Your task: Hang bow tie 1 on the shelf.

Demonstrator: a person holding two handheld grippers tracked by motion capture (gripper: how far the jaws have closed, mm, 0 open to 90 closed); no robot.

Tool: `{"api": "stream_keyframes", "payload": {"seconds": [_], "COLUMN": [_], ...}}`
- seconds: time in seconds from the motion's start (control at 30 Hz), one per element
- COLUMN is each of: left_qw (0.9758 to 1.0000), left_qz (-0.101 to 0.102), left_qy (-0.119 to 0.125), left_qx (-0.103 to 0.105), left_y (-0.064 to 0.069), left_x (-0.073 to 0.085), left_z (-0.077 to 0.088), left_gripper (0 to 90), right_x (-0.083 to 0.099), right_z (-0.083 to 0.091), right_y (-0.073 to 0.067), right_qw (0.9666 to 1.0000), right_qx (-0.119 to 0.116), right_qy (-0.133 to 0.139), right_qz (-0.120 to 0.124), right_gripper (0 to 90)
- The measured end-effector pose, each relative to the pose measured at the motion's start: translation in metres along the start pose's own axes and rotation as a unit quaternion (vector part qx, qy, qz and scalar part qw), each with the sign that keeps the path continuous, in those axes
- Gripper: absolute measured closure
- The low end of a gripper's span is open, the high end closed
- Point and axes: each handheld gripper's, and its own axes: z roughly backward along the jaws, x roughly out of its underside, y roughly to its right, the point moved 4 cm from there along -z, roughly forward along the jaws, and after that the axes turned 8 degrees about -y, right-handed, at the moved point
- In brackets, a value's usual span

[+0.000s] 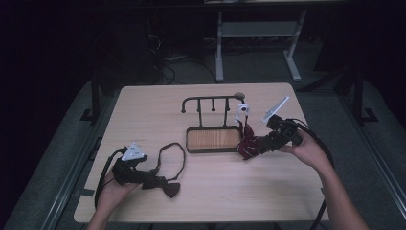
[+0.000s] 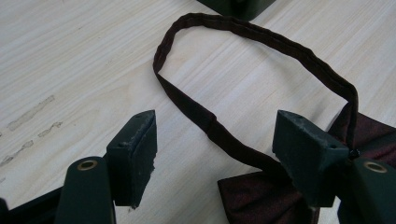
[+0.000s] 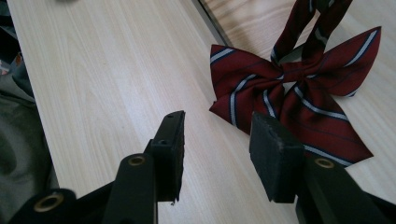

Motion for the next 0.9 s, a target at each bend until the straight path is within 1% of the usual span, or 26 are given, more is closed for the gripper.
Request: {"api": "stream_keyframes", "payload": {"seconds": [0.13, 0.17, 0.2, 0.27, 0.37, 0.4, 0.57, 0.6, 0.67, 0.7, 0.8, 0.9], "left_qw": [1.0000, 1.0000, 1.0000, 1.0000, 1.0000, 1.0000, 1.0000, 1.0000, 1.0000, 1.0000, 1.0000, 1.0000], "left_qz": [-0.001, -0.002, -0.001, -0.001, -0.001, -0.001, 0.000, 0.003, 0.001, 0.005, -0.001, -0.002], "left_qy": [-0.001, -0.003, -0.001, 0.000, -0.001, -0.001, -0.001, -0.001, -0.002, 0.001, -0.005, -0.006], "left_qx": [0.000, 0.000, 0.000, 0.001, 0.001, 0.001, 0.001, 0.002, 0.002, 0.003, 0.003, 0.003], "left_y": [0.001, 0.001, 0.001, 0.001, 0.001, 0.001, 0.001, 0.002, 0.002, 0.002, 0.001, 0.001], "left_x": [0.000, 0.000, 0.000, 0.000, 0.000, 0.000, 0.000, 0.000, 0.000, 0.000, 0.000, 0.000], "left_z": [-0.001, -0.001, -0.001, -0.001, -0.001, -0.001, -0.002, -0.002, -0.002, -0.002, -0.001, -0.002], "left_gripper": [31.3, 31.3, 31.3, 31.4, 31.6, 31.6, 31.6, 31.6, 31.6, 31.6, 31.6, 31.6], "right_x": [0.003, 0.004, 0.005, 0.007, 0.009, 0.009, 0.014, 0.017, 0.019, 0.020, 0.023, 0.028], "right_z": [-0.002, -0.004, -0.004, -0.006, -0.008, -0.009, -0.014, -0.016, -0.017, -0.017, -0.019, -0.024], "right_y": [-0.002, -0.004, -0.005, -0.006, -0.007, -0.008, -0.012, -0.013, -0.014, -0.015, -0.015, -0.016], "right_qw": [1.0000, 1.0000, 1.0000, 1.0000, 1.0000, 1.0000, 0.9999, 0.9999, 0.9999, 0.9999, 0.9998, 0.9998], "right_qx": [-0.002, 0.000, 0.003, 0.000, 0.001, -0.001, -0.002, -0.001, -0.001, -0.002, -0.004, -0.009], "right_qy": [0.001, 0.002, 0.001, 0.005, 0.003, 0.006, 0.010, 0.011, 0.014, 0.015, 0.017, 0.018], "right_qz": [0.001, 0.004, 0.003, 0.005, 0.003, 0.006, 0.002, 0.001, 0.001, -0.001, -0.003, -0.008], "right_gripper": [53.5, 52.7, 52.5, 52.3, 52.1, 52.0, 48.4, 48.0, 47.9, 48.0, 48.0, 48.0]}}
